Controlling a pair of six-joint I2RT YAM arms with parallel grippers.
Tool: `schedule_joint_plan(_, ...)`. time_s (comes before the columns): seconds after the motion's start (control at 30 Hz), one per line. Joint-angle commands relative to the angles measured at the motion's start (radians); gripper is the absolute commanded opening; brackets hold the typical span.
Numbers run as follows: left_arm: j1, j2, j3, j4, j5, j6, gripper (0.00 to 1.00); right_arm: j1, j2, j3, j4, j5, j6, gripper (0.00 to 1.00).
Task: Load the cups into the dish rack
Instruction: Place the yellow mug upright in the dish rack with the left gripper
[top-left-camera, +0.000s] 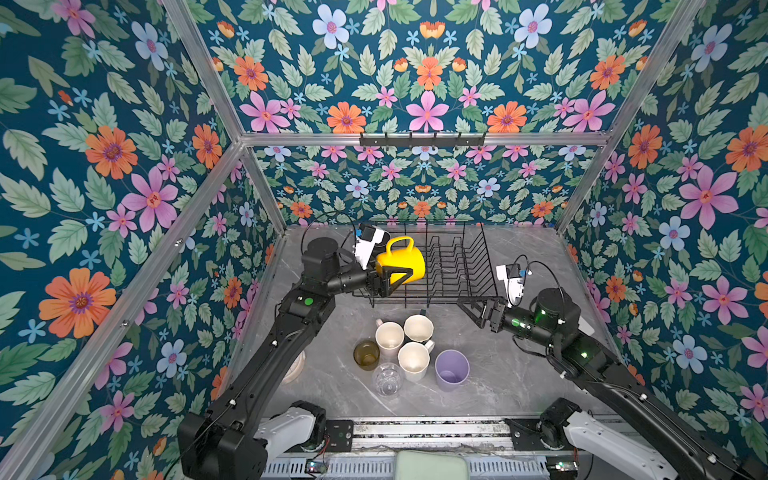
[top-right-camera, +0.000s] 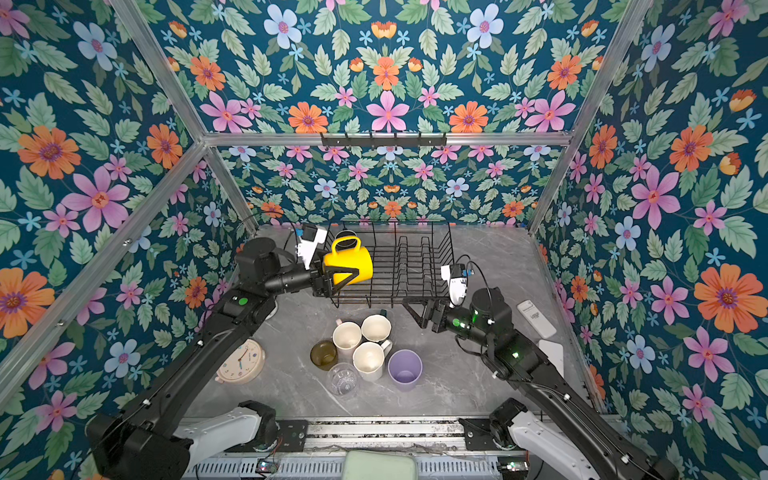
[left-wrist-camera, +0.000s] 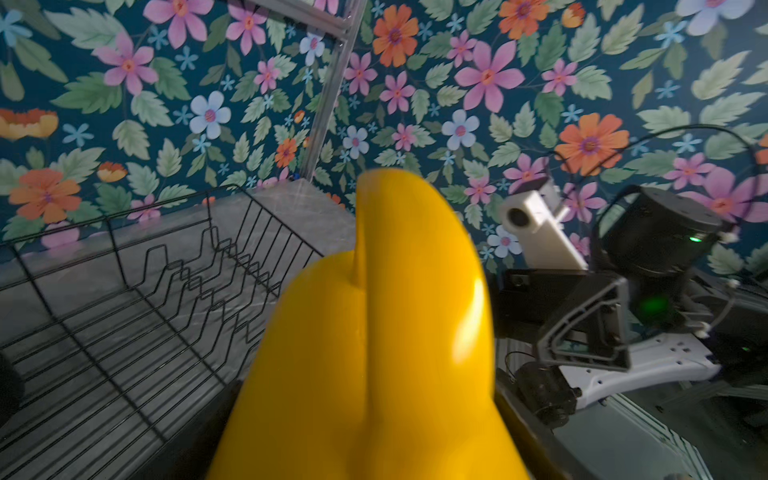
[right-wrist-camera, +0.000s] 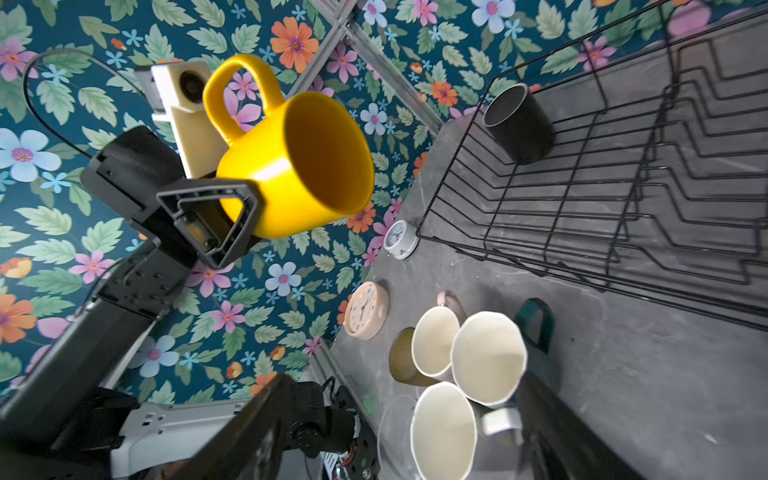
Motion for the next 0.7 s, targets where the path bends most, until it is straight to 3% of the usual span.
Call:
schedule_joint_plan(0.0,-0.004,0.077,0.080,-0.125,-0.135,0.062,0.00,-0.001,-0.065,-0.015,-0.099,0.101,-0.071,0.86)
schedule_joint_plan(0.17,-0.031,0.278,0.273,-0.288,-0.316,0.073,0.00,-0.001,-0.128,-0.044,-0.152,0.131,-0.087,0.87)
schedule_joint_plan(0.43,-0.115,0.676,0.725,-0.623,-0.703,0.142,0.00,-0.002,-0.169,-0.080,-0.206,0.156,-0.091,0.87)
schedule_joint_plan(0.67,-0.139,0.928,0.998,-0.733,-0.898,0.154,0.00,-0.003,-0.205,-0.118,-0.226,0.159,-0.080,0.87)
